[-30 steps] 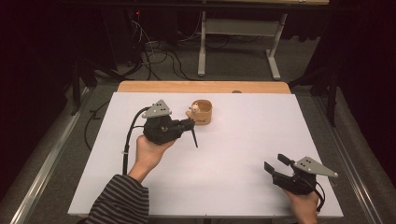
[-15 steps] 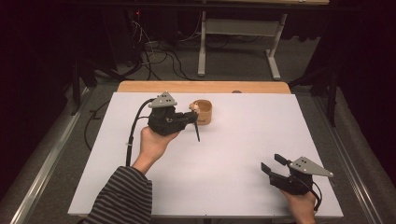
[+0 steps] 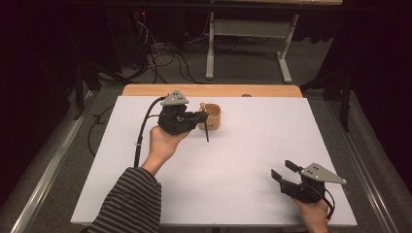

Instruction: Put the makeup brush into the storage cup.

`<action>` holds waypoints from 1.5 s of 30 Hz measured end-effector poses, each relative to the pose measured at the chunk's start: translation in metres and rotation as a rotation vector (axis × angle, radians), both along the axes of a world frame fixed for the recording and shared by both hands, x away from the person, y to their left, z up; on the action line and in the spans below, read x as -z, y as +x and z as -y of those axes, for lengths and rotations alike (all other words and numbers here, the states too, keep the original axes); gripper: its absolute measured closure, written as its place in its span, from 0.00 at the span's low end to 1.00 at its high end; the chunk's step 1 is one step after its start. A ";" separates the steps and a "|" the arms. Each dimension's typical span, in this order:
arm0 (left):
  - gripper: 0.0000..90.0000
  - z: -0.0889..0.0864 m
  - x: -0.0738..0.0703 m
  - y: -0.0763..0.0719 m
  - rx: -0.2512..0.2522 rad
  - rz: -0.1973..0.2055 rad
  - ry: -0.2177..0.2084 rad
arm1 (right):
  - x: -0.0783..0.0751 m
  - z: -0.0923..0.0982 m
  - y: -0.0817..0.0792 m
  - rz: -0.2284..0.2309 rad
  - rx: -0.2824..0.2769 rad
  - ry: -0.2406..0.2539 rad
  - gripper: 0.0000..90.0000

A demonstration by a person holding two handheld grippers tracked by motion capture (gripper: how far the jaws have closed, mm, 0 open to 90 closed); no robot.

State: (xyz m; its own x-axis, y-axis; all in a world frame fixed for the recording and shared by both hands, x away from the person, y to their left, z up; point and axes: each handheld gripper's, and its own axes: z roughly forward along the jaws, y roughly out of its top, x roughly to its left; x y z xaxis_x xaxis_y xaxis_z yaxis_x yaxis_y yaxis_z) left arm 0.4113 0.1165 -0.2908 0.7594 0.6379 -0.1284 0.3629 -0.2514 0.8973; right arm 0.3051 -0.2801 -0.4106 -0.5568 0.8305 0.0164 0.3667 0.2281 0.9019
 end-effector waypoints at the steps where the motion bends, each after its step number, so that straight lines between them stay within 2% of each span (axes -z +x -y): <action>1: 0.93 0.000 0.000 0.001 -0.002 0.001 0.002 | 0.000 0.000 0.000 0.001 0.000 0.000 0.42; 27: 0.93 0.007 -0.007 0.014 -0.021 0.021 0.022 | 0.000 0.000 0.001 -0.002 -0.002 0.000 0.42; 45: 0.93 0.008 -0.017 0.028 -0.050 0.041 0.025 | 0.001 0.000 0.002 -0.014 -0.006 -0.003 0.43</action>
